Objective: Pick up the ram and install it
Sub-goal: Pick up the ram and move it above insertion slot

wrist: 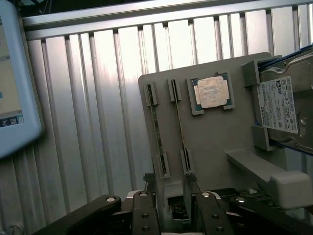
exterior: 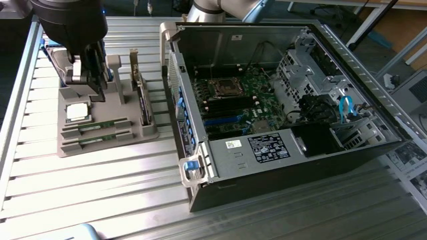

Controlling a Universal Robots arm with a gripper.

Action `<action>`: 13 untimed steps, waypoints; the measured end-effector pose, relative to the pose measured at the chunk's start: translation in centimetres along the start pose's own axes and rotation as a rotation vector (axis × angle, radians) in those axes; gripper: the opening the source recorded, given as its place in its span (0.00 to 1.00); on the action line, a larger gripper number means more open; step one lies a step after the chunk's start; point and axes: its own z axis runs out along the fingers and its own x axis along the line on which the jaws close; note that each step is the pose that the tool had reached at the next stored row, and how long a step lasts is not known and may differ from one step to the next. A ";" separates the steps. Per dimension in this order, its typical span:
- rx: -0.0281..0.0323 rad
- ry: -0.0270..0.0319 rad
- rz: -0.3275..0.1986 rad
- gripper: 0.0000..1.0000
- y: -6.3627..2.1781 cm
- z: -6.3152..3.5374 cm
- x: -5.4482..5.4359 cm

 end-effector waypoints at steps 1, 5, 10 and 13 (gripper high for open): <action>0.0000 0.0000 0.000 0.36 0.00 0.03 0.0; 0.0000 0.0000 0.000 0.36 0.02 0.14 0.0; 0.0000 0.0000 0.000 0.36 0.02 0.31 0.0; 0.0000 0.0000 0.000 0.36 0.02 0.40 0.0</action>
